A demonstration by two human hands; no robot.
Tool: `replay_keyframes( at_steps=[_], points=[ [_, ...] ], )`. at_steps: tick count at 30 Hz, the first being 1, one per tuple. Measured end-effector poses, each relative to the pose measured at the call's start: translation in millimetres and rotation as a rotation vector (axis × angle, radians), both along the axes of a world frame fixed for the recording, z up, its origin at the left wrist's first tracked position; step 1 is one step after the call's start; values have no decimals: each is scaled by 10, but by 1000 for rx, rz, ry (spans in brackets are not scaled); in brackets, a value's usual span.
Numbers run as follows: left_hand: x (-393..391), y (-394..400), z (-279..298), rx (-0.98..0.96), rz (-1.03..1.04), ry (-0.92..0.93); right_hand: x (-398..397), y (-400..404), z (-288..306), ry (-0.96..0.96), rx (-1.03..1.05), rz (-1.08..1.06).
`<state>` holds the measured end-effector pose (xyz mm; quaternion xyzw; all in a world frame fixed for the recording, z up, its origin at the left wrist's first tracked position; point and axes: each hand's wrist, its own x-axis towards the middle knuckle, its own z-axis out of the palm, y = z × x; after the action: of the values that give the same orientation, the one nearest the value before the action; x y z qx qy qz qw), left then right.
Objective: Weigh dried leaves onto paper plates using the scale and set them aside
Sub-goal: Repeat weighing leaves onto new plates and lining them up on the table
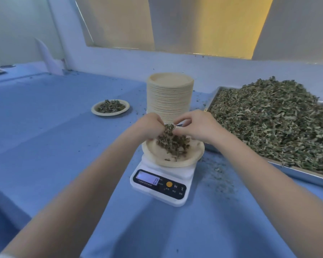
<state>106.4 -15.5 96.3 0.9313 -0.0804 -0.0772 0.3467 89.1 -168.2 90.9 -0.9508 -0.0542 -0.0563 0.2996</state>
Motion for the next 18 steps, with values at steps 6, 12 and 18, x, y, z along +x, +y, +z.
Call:
replay_keyframes(
  at_steps=[6, 12, 18],
  points=[
    [51, -86, 67, -154, 10, -69, -11, -24, 44, -34, 48, -2],
    [8, -117, 119, -165, -61, -67, -14, 6, 18, -7, -22, 71],
    [30, -191, 144, -177, -80, -71, -54, -38, 38, -35, 41, 64]
  ],
)
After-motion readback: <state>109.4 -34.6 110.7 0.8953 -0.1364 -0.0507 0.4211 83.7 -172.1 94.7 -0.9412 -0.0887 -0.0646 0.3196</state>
